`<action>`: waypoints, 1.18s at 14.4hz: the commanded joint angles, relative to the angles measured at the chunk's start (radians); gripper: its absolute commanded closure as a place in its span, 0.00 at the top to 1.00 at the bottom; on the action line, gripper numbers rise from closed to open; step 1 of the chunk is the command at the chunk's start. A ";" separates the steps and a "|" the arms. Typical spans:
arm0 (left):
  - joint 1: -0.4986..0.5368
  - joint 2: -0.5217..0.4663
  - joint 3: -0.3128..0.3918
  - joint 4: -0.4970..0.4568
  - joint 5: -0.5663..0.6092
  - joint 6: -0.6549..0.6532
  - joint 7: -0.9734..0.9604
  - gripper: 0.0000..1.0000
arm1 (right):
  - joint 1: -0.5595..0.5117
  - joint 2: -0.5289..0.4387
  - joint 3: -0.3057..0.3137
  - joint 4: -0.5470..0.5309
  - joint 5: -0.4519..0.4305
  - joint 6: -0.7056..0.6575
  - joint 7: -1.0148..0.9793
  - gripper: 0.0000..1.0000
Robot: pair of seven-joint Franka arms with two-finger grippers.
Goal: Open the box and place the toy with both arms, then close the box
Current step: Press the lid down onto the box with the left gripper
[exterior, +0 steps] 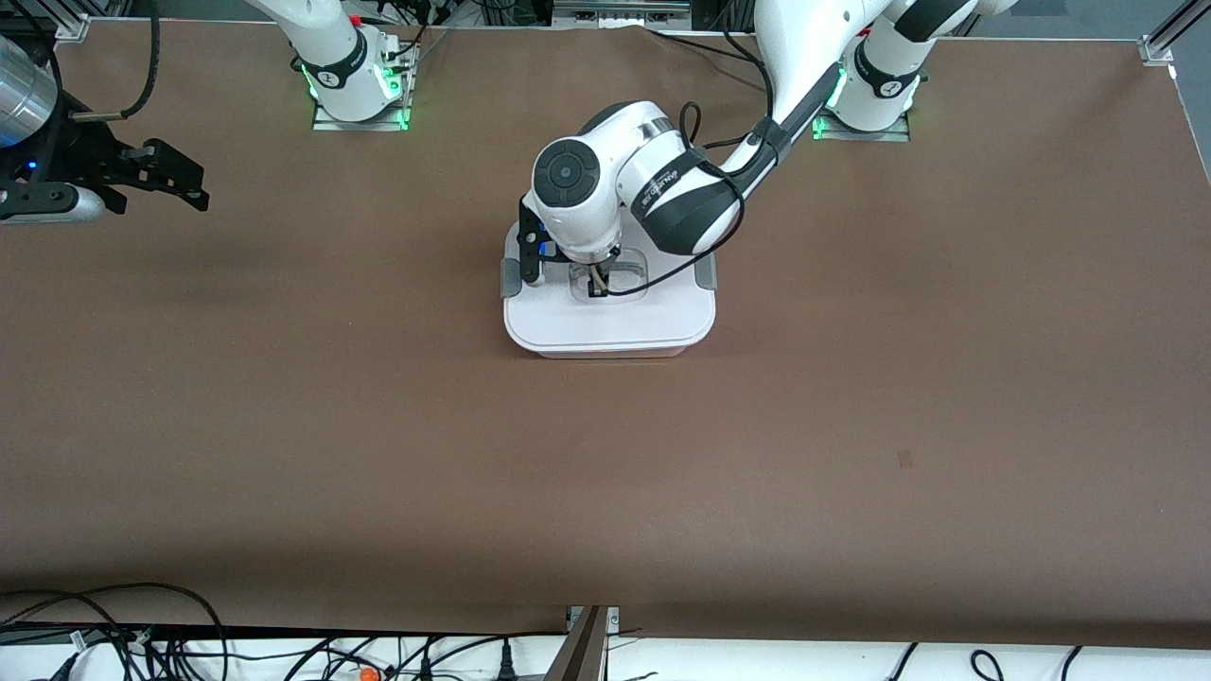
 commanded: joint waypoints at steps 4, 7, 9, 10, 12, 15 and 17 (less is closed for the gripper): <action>-0.013 -0.009 0.009 -0.040 0.015 -0.028 0.020 0.00 | 0.001 0.008 -0.006 0.022 0.002 -0.008 0.011 1.00; -0.015 -0.009 0.009 -0.037 0.015 -0.027 0.018 0.00 | 0.001 0.008 -0.006 0.022 0.005 -0.008 0.012 1.00; -0.012 -0.019 0.009 -0.035 0.020 -0.033 0.008 1.00 | 0.001 0.008 -0.006 0.022 0.005 -0.009 0.012 1.00; -0.012 -0.032 0.008 -0.034 0.041 -0.036 0.005 1.00 | 0.001 0.008 -0.006 0.022 0.005 -0.009 0.012 1.00; -0.004 -0.062 0.005 -0.031 0.040 -0.047 0.003 1.00 | 0.001 0.008 -0.006 0.022 0.005 -0.009 0.012 1.00; 0.004 -0.119 0.008 -0.026 0.026 -0.151 -0.059 1.00 | 0.001 0.008 -0.006 0.022 0.005 -0.008 0.012 1.00; 0.010 -0.176 0.008 -0.026 0.028 -0.221 -0.138 1.00 | 0.001 0.008 -0.006 0.022 0.005 -0.008 0.011 1.00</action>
